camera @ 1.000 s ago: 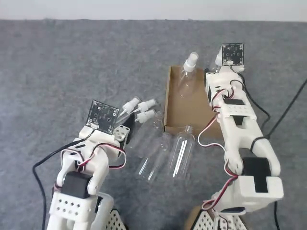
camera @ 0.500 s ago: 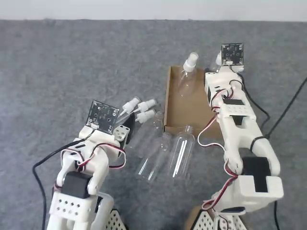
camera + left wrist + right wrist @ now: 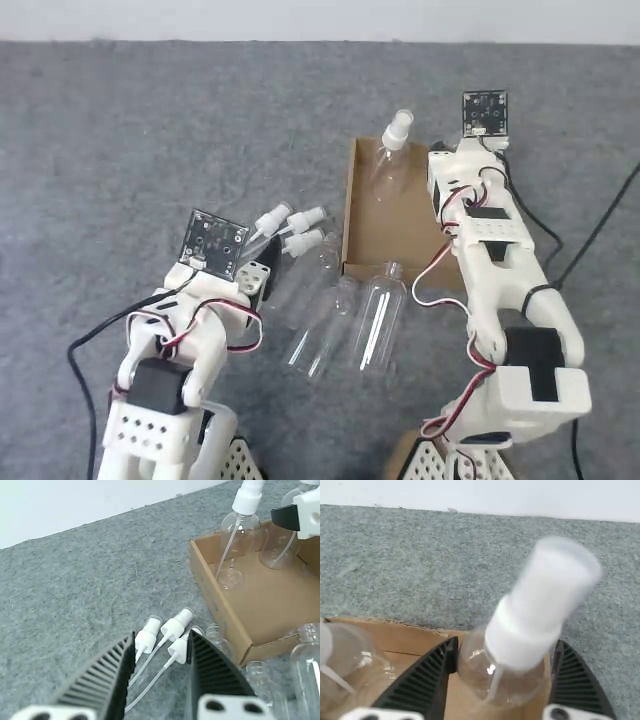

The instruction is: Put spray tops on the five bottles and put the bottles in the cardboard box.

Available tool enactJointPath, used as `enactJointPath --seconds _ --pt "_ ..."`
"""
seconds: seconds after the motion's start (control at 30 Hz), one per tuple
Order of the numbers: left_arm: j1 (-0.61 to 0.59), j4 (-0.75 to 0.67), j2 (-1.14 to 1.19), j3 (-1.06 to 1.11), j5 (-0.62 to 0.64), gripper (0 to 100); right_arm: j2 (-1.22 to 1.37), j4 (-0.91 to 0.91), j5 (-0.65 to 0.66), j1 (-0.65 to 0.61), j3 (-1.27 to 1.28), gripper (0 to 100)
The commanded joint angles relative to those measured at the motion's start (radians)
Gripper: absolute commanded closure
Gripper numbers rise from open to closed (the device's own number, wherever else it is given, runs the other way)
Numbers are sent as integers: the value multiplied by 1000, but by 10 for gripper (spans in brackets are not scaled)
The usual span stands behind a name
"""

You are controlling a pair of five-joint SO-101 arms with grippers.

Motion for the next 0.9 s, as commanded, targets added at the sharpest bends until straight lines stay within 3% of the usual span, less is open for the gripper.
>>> enactJointPath --seconds 0.0,0.27,0.47,0.87 --pt "-6 -28 -15 -7 -5 850 -13 -10 -2 -7 -17 760" --pt "-6 -28 -15 -7 -5 850 -15 16 -2 -16 -18 755" --pt "-6 -28 -15 -7 -5 850 -15 19 18 -18 -18 690" --pt "-6 -28 -15 -7 -5 850 -18 19 60 -18 -20 689"
